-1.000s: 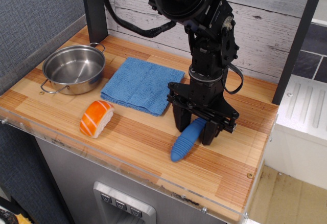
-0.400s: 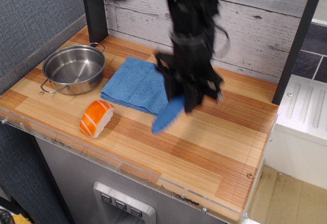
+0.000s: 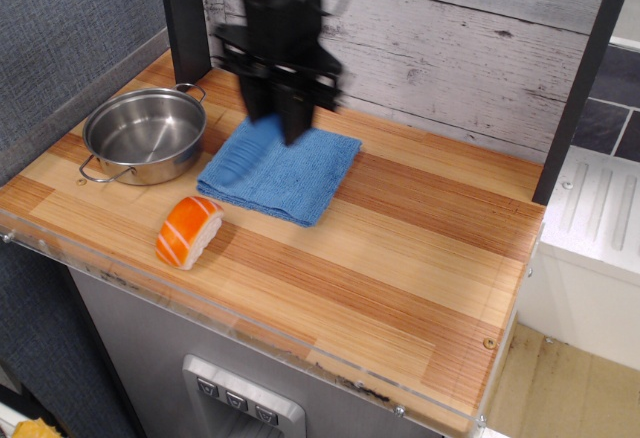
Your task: Put the fork on the cloth.
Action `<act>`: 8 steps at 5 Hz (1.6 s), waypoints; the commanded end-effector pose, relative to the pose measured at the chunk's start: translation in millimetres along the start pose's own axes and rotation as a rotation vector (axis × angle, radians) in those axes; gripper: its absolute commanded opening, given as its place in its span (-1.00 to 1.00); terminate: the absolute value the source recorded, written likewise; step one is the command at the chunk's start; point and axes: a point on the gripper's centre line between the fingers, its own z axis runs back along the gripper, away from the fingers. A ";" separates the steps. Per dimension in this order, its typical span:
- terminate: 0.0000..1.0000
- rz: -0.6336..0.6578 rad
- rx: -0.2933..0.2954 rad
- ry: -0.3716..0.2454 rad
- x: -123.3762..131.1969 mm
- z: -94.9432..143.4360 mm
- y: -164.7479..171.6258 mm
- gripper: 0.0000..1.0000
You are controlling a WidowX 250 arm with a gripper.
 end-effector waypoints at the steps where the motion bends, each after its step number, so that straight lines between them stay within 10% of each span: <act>1: -1.00 0.071 0.042 -0.028 9.1 -17.2 26.8 -1.00; 3: -1.00 0.094 0.036 -0.029 24.7 -33.6 24.7 -1.00; 4: -1.00 0.098 0.027 -0.023 27.8 -27.7 22.5 1.00; 8: -1.00 -0.022 -0.001 -0.165 8.8 66.1 -29.8 1.00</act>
